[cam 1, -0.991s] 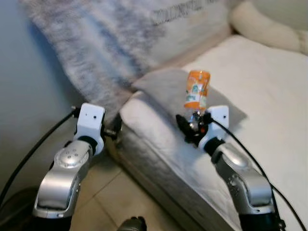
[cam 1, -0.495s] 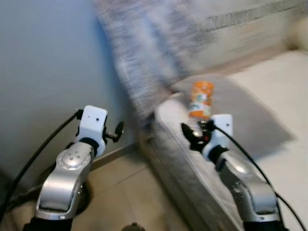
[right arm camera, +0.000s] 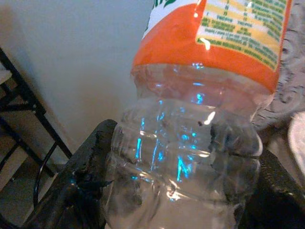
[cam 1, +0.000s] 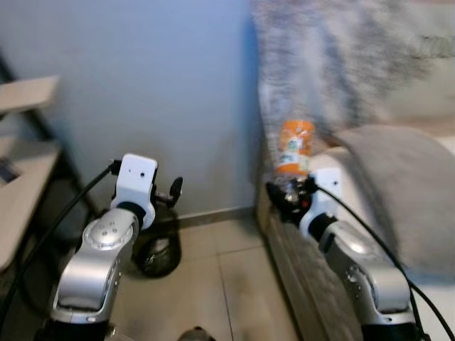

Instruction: Clean up the room

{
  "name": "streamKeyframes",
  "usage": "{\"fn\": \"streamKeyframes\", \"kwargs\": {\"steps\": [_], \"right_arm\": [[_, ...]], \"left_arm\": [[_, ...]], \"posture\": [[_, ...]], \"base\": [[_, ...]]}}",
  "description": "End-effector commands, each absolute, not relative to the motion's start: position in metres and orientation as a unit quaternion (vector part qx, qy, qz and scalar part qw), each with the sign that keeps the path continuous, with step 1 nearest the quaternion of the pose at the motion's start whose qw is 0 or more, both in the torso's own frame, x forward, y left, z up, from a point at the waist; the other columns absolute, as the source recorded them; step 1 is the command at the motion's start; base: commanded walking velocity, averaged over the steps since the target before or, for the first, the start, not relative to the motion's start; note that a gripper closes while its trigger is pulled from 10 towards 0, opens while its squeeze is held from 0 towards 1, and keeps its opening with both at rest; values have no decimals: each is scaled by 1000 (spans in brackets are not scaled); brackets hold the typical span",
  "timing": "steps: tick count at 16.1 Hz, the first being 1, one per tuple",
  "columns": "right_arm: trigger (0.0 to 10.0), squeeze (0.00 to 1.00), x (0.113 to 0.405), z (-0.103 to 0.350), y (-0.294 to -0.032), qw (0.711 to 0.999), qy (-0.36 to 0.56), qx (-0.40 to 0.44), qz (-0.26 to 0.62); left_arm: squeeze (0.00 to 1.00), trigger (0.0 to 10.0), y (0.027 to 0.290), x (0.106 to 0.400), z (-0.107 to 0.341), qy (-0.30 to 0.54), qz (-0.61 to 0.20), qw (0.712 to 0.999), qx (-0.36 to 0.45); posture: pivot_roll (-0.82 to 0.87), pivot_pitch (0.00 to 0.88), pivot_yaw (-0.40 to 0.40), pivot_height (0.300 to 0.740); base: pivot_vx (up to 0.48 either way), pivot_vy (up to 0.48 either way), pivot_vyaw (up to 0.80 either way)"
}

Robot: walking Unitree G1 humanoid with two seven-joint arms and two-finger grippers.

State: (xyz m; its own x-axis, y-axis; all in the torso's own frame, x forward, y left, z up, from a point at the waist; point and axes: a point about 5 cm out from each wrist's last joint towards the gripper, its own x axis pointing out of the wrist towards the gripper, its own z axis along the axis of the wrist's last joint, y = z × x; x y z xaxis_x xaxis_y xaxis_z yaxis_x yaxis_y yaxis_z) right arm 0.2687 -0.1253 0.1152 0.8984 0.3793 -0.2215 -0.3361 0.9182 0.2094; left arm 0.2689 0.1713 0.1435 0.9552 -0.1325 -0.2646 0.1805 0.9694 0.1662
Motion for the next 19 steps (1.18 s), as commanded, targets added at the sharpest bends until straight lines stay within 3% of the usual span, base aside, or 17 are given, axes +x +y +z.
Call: {"fn": "streamKeyframes", "kwargs": {"steps": [1, 10, 15, 19], "right_arm": [[10000, 0, 270, 115, -121, 970, 133, 77, 189], [10000, 0, 272, 103, -124, 976, 152, -8, 157], [10000, 0, 268, 104, -120, 972, 137, -9, 190], [10000, 0, 268, 102, -119, 972, 136, -8, 192]], "left_arm": [[0, 10000, 172, 270, 145, 127, -83, 984, 91], [0, 10000, 170, 268, 143, 128, -86, 984, 92], [0, 10000, 170, 268, 144, 127, -90, 984, 91], [0, 10000, 171, 269, 144, 127, -92, 983, 93]], "posture": [[60, 0, 31, 740], [57, 0, 27, 740], [62, 0, 28, 740], [68, 0, 32, 740]], "base": [[0, 0, 0], [0, 0, 0], [272, 0, 0], [341, 0, 703]]}}
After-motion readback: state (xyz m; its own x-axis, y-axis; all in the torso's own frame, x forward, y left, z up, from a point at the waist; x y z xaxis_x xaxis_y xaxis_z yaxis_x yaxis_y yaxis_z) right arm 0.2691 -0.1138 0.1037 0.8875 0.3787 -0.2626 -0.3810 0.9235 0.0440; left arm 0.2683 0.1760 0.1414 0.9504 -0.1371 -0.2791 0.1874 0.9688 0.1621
